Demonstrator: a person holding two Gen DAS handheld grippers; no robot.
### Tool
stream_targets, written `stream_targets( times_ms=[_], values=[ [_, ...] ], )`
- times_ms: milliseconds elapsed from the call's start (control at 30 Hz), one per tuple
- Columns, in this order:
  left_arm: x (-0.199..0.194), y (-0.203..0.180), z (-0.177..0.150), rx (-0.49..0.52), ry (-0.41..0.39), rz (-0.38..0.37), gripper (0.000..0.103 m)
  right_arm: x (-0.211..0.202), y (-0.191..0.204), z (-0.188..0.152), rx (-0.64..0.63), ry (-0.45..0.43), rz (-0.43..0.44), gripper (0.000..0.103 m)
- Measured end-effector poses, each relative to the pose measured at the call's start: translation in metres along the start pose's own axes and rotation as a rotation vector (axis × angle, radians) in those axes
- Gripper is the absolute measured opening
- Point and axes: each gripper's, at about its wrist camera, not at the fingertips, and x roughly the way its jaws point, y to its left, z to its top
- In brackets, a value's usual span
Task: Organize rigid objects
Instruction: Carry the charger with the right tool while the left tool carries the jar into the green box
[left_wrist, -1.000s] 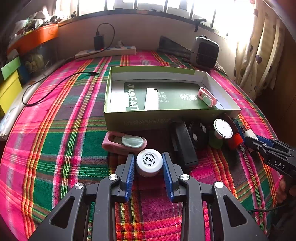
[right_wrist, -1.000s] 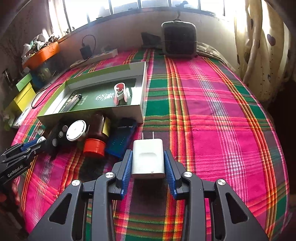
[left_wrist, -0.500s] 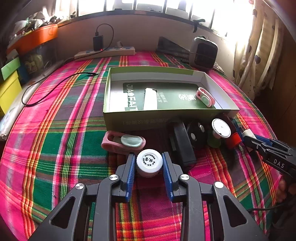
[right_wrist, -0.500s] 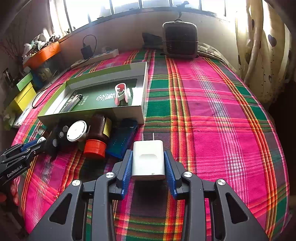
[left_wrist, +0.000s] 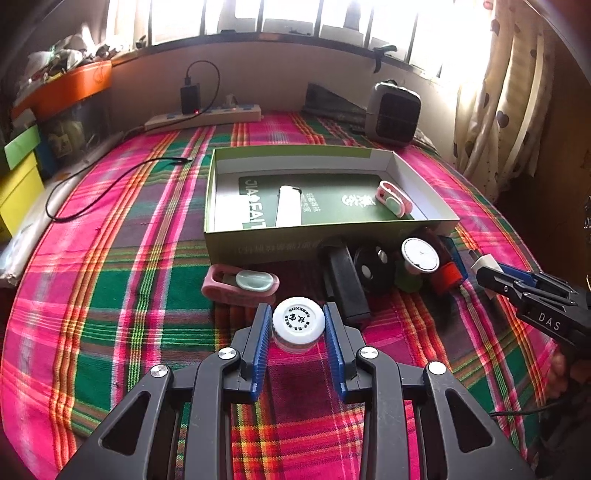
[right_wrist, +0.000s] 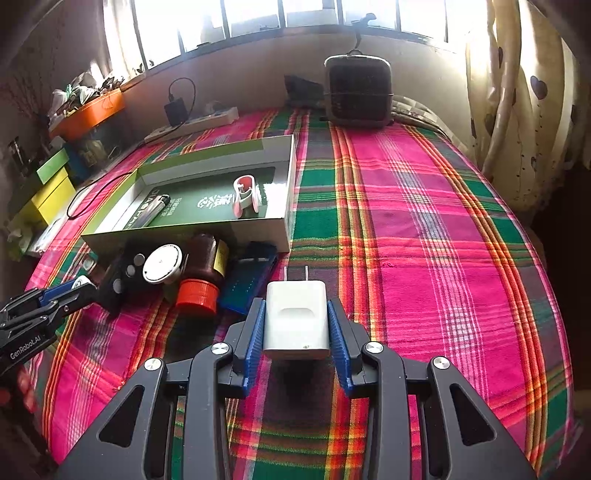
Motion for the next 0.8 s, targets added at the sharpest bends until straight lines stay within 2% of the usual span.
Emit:
stream_targets(
  times_ms=[600,800],
  values=[
    [-0.024,-0.004,0.015,0.037,-0.066,0.001,0.027,-0.029,0.012,0.011,-0.029,-0.07,0.041,0.035],
    [-0.026,-0.003,0.027,0.043,-0.083,-0.022,0.027,-0.032,0.018,0.02,-0.041,-0.086,0.063,0.035]
  ],
)
